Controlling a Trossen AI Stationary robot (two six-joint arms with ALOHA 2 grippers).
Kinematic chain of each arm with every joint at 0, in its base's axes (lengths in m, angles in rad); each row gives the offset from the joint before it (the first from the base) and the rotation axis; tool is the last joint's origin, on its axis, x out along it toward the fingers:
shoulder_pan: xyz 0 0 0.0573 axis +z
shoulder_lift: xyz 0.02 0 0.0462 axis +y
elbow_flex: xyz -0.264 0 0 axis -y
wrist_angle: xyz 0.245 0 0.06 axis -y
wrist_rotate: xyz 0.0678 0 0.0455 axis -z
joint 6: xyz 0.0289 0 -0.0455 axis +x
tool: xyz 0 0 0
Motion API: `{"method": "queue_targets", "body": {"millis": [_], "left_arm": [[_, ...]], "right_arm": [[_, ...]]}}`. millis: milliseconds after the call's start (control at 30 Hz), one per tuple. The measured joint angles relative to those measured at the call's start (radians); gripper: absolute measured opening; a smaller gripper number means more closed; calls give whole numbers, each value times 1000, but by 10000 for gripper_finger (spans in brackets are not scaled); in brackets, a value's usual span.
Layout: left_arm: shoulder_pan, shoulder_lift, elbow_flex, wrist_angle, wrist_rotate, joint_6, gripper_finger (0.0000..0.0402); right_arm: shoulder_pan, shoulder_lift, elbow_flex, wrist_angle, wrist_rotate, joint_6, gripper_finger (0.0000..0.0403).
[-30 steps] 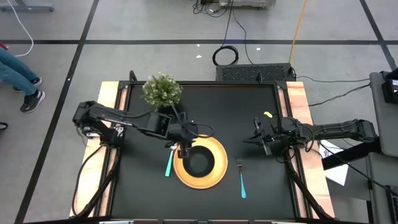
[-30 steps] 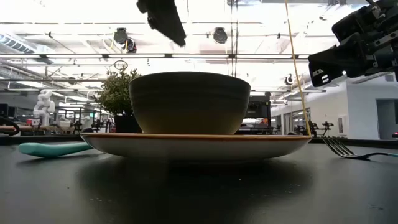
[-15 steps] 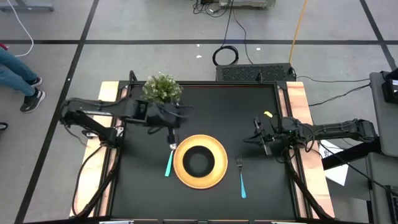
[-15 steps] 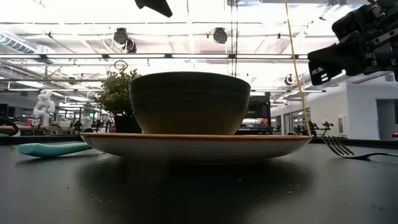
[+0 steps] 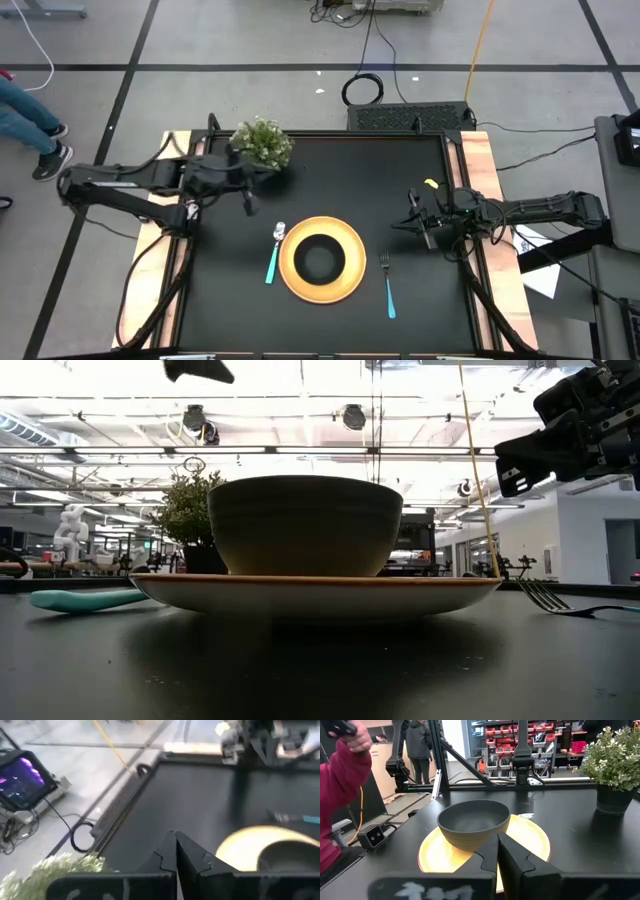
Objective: Set table place
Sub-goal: Put the blue fork on the yellow plate to the right of the black bowl
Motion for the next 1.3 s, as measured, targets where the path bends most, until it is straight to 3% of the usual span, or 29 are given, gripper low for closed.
{"method": "queue_targets", "body": {"millis": [267,433,733,1000,1300], "left_arm": [[32,-230,-275,231,-8,-8,1],[31,-264,-398,409,202,115,1],[33,-267,-615,666,445,317,1],[142,-346,-722,807,472,267,0],[175,-451,-788,835,628,217,0]], "right_arm": [[0,0,0,5,0,-9,0],[0,0,0,8,0,-11,0],[0,0,0,9,0,-8,0],[0,0,0,8,0,-7,0],[0,0,0,4,0,-7,0]]}}
